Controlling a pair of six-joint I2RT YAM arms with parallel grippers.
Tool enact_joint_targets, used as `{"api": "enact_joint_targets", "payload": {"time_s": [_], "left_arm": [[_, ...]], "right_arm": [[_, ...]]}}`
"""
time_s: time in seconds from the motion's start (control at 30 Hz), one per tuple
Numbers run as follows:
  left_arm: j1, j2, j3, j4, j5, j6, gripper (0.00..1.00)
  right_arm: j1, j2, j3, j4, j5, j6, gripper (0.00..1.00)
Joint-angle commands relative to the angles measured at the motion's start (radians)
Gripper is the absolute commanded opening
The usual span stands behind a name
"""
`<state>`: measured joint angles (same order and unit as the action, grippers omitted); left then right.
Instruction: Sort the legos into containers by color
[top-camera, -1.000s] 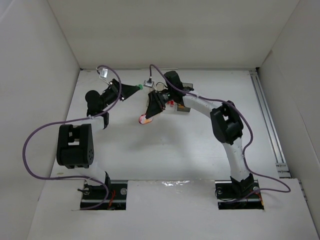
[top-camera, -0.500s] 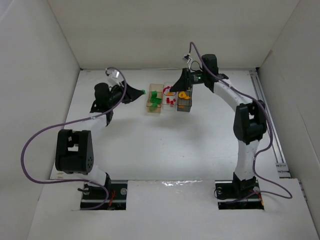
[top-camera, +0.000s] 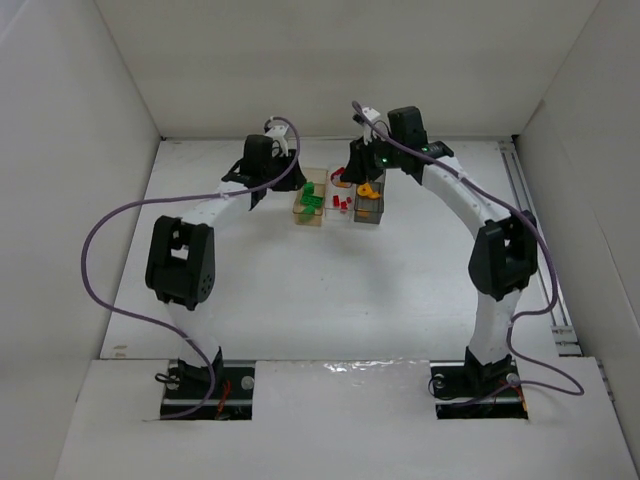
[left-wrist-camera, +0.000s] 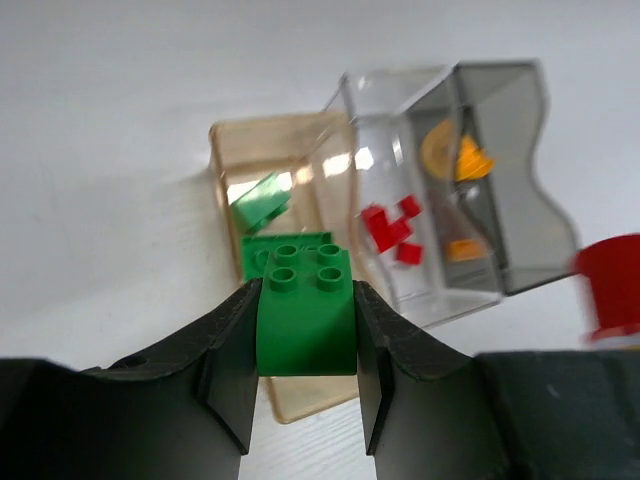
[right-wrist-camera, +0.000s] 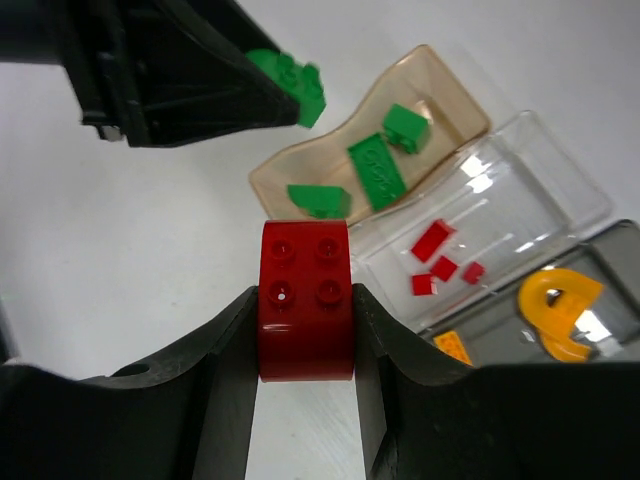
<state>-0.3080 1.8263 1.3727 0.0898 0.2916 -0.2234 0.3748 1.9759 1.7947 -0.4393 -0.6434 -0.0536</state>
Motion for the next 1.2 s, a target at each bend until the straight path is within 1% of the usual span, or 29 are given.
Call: {"api": "enact_joint_targets", "payload": {"time_s": [0.0,0.03,0.07,0.3,0.37,0.4,0.43,0.47,0.57,0.6,0.67,0.73,0.8,0.83,0.87,0.9,0.93,0.97,1.03,1.1,1.17], "left_arm": [[0.006,0.045,0.061,-0.113,-0.007,0.058,0.0],[0.006,0.069,0.062,-0.122,0.039,0.058,0.0],[0.006,0.079,0.074,-0.122,0.053,0.058,0.0],[-0.035,0.131,0.134,-0.133,0.054,0.058,0.0],[-0.036,0.131,0.134,-0.133,0.054,0.058,0.1],[-0.036,0.131,0.123,-0.133,0.054,0.058,0.17],[-0.036,0.131,0.123,-0.133,0.054,0.058,0.28],[-0.036,0.131,0.123,-0.133,0.054,0.058,0.48],[-0.036,0.111,0.112,-0.124,0.043,0.058,0.75],[-0.036,0.1,0.112,-0.114,0.043,0.058,0.88],[-0.036,0.087,0.127,-0.114,0.043,0.058,0.96],[-0.014,0.044,0.166,-0.125,0.034,0.058,1.0],[0.021,-0.004,0.166,-0.11,0.034,0.016,1.0],[0.044,-0.057,0.166,-0.11,0.034,-0.005,1.0],[0.097,-0.083,0.166,-0.11,0.073,-0.017,1.0],[0.121,-0.108,0.166,-0.11,0.095,-0.017,1.0],[0.138,-0.134,0.157,-0.11,0.104,0.007,1.0],[0.164,-0.186,0.146,-0.11,0.083,0.007,1.0],[0.193,-0.238,0.117,-0.11,0.072,0.007,1.0],[0.243,-0.303,0.051,-0.084,0.137,0.016,1.0],[0.254,-0.329,0.022,-0.084,0.138,0.029,1.0]], "right_arm": [[0.009,-0.089,0.003,-0.001,0.154,-0.091,0.0],[0.009,-0.089,-0.006,0.008,0.166,-0.091,0.0],[0.009,-0.101,-0.006,0.008,0.166,-0.1,0.0],[0.009,-0.092,-0.032,0.008,0.185,-0.121,0.0],[0.009,-0.069,-0.021,0.008,0.185,-0.13,0.0],[0.009,-0.069,-0.011,0.008,0.194,-0.13,0.0],[0.009,-0.057,-0.002,0.008,0.194,-0.13,0.0],[0.009,-0.042,0.012,0.008,0.194,-0.13,0.0],[0.009,-0.014,0.037,-0.001,0.218,-0.149,0.0],[0.009,-0.005,0.037,-0.001,0.218,-0.149,0.0],[0.009,0.009,0.057,-0.001,0.243,-0.149,0.0],[0.018,0.024,0.067,-0.001,0.261,-0.149,0.0],[0.03,0.038,0.068,0.02,0.298,-0.158,0.0],[0.03,0.061,0.081,0.02,0.298,-0.17,0.0],[0.039,0.072,0.081,0.02,0.315,-0.17,0.0],[0.056,0.084,0.107,0.02,0.327,-0.184,0.0],[0.056,0.11,0.107,0.02,0.338,-0.193,0.0],[0.067,0.124,0.121,0.02,0.338,-0.193,0.0],[0.067,0.156,0.152,0.02,0.349,-0.193,0.0],[0.067,0.193,0.173,0.02,0.349,-0.193,0.0],[0.076,0.225,0.201,0.02,0.364,-0.193,0.0]]}}
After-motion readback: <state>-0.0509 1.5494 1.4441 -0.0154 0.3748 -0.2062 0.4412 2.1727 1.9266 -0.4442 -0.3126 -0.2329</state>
